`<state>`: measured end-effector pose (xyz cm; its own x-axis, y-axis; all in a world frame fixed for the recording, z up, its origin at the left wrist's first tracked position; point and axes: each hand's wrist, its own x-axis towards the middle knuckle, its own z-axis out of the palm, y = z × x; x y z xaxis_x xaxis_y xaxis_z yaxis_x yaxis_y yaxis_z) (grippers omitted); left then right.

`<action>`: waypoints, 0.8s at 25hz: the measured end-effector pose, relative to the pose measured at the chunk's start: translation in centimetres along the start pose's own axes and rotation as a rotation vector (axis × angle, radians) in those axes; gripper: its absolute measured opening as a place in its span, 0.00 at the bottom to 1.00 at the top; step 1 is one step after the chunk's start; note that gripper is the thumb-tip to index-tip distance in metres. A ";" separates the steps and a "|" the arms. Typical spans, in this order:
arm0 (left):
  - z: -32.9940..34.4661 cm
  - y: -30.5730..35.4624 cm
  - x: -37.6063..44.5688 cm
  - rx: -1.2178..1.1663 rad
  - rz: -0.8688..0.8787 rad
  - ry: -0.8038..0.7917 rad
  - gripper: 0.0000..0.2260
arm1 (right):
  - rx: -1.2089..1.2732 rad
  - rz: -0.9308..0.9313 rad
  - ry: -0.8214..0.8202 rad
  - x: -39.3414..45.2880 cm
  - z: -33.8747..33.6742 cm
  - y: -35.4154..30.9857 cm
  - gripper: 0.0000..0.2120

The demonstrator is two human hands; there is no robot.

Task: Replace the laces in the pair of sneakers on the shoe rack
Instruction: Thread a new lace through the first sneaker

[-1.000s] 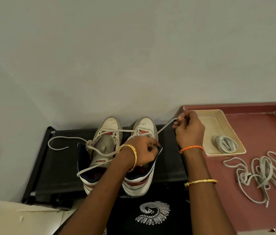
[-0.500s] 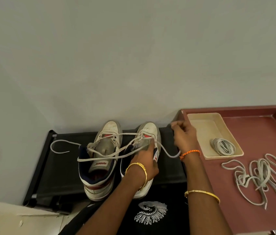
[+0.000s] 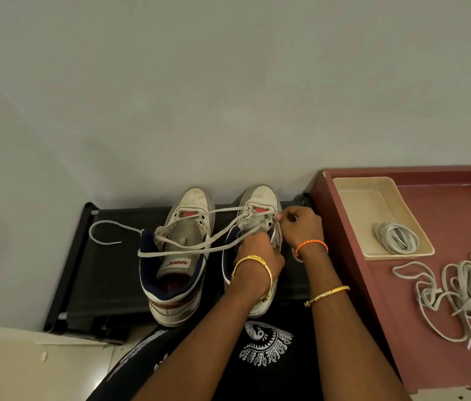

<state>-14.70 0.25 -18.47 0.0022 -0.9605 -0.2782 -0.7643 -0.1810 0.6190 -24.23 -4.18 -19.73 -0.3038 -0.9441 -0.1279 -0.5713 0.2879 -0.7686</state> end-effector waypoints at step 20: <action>-0.3 0.1 0.7 -0.181 -0.188 0.005 0.13 | 0.225 0.061 0.122 0.8 -1.3 -1.3 0.13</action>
<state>-14.58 -0.51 -18.32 0.1368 -0.9074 -0.3975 -0.6223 -0.3909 0.6782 -24.72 -5.09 -17.99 -0.4299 -0.8959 -0.1121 -0.3696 0.2879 -0.8834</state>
